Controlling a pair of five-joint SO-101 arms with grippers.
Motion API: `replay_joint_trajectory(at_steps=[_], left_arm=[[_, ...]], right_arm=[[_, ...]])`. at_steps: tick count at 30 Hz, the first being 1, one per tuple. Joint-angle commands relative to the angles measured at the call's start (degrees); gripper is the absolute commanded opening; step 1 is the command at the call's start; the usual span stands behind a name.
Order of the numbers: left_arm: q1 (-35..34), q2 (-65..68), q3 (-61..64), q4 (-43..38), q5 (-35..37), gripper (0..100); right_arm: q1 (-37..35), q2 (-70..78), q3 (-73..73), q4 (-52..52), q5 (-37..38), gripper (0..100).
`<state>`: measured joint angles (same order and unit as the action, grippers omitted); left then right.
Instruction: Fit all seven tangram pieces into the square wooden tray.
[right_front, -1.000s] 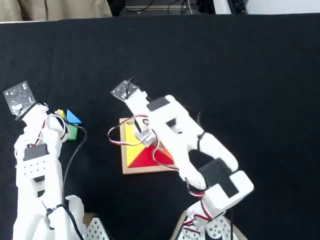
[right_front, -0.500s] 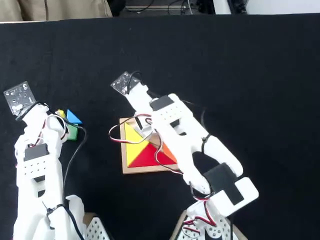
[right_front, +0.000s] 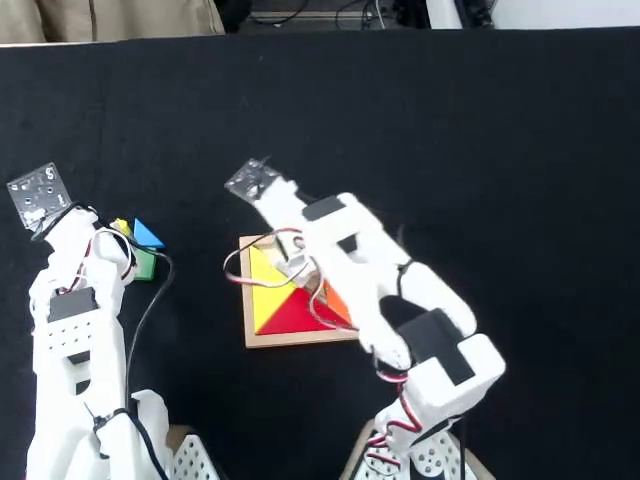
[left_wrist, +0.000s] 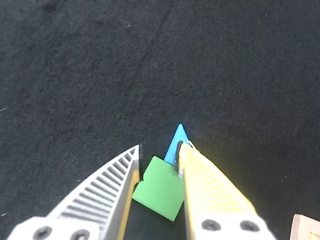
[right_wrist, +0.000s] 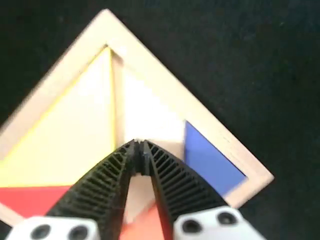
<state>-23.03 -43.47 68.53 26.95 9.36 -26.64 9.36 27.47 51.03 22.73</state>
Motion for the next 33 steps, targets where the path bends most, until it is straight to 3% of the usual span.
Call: replay_joint_trajectory(at_steps=[1, 16, 26, 30, 33], left_arm=[[-0.13, 0.0, 0.04, -1.14, -0.44, 13], [-0.04, 0.0, 0.13, -1.14, -0.44, 13], [-0.22, -0.09, -0.48, -0.7, -0.62, 14], [0.04, 0.97, -9.19, 11.43, -5.89, 14], [4.0, 6.59, -20.09, 26.11, -19.87, 14]], right_arm=[[4.13, -0.22, -2.33, 0.53, 0.53, 1.1], [3.96, -0.84, -0.84, 3.87, 0.97, 1.1], [4.22, -13.58, 7.34, 0.0, 2.2, 1.1], [4.31, -19.12, 11.21, -2.73, 2.11, 1.1], [5.36, -23.69, 15.52, -6.68, 2.11, 1.1]])
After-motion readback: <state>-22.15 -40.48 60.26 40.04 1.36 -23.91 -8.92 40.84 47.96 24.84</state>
